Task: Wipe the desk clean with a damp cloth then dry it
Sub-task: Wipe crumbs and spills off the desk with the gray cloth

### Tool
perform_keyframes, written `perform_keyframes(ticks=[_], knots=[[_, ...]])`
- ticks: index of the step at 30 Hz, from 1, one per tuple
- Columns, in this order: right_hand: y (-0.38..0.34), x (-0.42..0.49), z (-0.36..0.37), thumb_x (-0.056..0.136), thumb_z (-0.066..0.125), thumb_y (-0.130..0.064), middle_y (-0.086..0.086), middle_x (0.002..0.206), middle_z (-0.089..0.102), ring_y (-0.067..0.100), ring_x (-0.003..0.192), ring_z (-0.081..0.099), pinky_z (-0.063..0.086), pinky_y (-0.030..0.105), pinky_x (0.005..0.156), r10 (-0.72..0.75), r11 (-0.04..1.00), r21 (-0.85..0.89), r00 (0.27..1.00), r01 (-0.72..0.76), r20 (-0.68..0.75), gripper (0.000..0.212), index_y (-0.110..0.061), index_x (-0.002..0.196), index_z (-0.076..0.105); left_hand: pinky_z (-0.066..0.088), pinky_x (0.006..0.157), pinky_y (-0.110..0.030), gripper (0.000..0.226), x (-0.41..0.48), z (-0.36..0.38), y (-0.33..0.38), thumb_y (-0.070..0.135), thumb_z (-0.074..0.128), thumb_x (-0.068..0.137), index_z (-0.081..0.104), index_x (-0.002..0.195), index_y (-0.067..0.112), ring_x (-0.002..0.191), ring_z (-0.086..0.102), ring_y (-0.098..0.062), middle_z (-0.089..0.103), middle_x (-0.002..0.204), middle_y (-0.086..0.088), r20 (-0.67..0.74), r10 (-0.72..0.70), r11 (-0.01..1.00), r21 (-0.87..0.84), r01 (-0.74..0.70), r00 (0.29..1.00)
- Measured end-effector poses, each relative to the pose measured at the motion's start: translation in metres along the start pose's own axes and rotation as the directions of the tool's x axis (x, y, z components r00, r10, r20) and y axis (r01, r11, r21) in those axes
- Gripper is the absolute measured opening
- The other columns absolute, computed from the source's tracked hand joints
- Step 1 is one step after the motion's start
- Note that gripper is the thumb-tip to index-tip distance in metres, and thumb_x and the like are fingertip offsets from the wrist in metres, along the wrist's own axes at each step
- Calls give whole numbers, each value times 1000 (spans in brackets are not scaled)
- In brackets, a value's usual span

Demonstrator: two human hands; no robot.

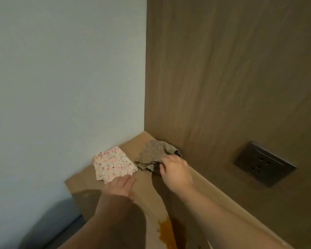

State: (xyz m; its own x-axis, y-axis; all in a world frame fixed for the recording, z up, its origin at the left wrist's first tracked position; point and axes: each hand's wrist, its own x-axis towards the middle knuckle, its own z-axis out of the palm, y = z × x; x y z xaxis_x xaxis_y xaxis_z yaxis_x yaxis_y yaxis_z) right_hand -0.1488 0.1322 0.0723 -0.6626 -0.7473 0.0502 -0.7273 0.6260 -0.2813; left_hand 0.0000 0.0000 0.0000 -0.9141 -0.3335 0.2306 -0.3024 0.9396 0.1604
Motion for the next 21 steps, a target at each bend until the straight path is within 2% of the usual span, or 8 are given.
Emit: perform_keyframes(ticks=[3,5,6,9,12,14,17,21], knots=[[0,35,15,98,34,-28,-2,146,34,22,136,23,15,34,109,-51,997,-65,997,47,-54,43,-29,141,32,54,75,-39,46,-1,12,5,35,80,60,69,104,25,92,67,-19,69,107,1,6,-14,994,107,13,1000],[-1,56,25,99,31,-33,-1,154,19,26,141,10,6,41,112,-79,988,-134,997,81,23,48,-35,145,19,51,81,-38,34,-7,19,4,44,56,79,67,107,28,99,65,-18,67,111,3,-19,-26,990,138,28,999],[1,62,34,100,28,-37,-1,156,11,28,142,4,3,44,113,-82,982,-163,992,97,100,49,-36,146,14,49,84,-40,38,-10,22,4,45,43,83,66,109,28,102,63,-18,66,113,4,-1,-46,991,122,45,999],[12,74,53,99,20,-49,-2,158,-2,28,143,-7,-4,47,113,5,989,-144,949,43,316,51,-40,147,8,38,100,-36,48,-16,28,2,46,26,93,62,118,26,115,49,-16,61,123,3,28,-65,989,138,61,997],[14,62,63,98,17,-48,-3,158,-1,23,144,-6,-3,45,113,34,991,-134,952,7,305,51,-38,148,10,22,102,-33,58,-18,28,1,47,11,98,56,126,24,119,39,-16,57,130,1,76,-87,990,117,77,993],[15,36,64,97,14,-48,-4,158,2,22,144,-4,-1,44,113,-12,989,-138,961,52,275,51,-38,147,11,22,101,-33,61,-18,26,1,49,9,97,58,125,24,119,39,-15,57,129,2,59,-97,993,76,93,993],[20,10,59,84,-1,-55,-6,157,5,22,144,-1,1,43,113,-96,968,-196,955,156,282,65,-40,146,12,25,97,-33,59,-14,22,-4,48,14,98,62,118,22,113,44,-16,60,124,0,-28,-76,996,37,77,997],[18,62,61,93,24,-49,-2,158,0,30,143,-5,0,52,112,4,987,-153,947,48,322,55,-43,146,11,30,95,-42,40,1,18,-21,33,41,85,63,114,15,110,47,-27,59,123,-11,-222,-151,977,113,180,963]])
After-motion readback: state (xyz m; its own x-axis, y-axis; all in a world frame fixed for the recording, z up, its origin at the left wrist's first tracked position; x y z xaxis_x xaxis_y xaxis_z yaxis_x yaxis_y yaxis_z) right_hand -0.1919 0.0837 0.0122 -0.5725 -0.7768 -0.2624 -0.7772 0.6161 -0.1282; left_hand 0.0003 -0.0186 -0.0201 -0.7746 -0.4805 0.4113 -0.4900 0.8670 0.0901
